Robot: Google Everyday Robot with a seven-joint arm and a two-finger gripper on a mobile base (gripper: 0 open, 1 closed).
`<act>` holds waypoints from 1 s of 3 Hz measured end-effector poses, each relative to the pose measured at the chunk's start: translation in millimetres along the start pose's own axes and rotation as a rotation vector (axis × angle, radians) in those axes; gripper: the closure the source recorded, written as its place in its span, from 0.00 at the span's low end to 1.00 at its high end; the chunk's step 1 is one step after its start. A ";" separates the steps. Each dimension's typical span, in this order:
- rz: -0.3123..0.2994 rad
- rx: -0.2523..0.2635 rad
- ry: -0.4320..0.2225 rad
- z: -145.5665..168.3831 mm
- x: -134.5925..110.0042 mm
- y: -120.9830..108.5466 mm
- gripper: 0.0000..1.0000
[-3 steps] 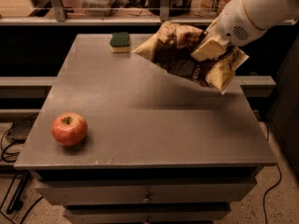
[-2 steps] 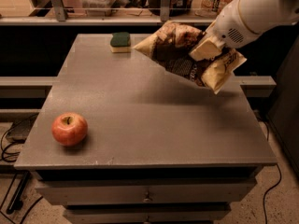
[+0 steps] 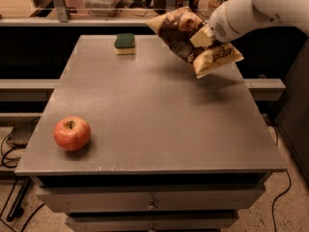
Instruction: Move brown chip bag near sponge
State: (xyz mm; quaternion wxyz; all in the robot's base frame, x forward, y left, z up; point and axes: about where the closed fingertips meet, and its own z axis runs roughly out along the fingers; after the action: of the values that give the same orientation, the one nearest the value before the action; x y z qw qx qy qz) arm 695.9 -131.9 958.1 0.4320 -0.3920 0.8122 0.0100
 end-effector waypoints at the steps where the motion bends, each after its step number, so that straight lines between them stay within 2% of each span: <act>1: 0.102 0.091 -0.013 35.2 -8.4 -25.5 1.00; 2: 0.193 0.085 -0.062 77.3 -25.5 -27.1 0.75; 3: 0.206 0.038 -0.087 103.7 -43.1 -14.6 0.52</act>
Offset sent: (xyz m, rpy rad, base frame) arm 0.1063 0.0367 -0.0287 0.2323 -0.0336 -0.2008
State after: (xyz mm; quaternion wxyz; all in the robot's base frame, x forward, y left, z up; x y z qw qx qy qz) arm 791.1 -78.1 928.4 0.4709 -0.2975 0.8287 0.0560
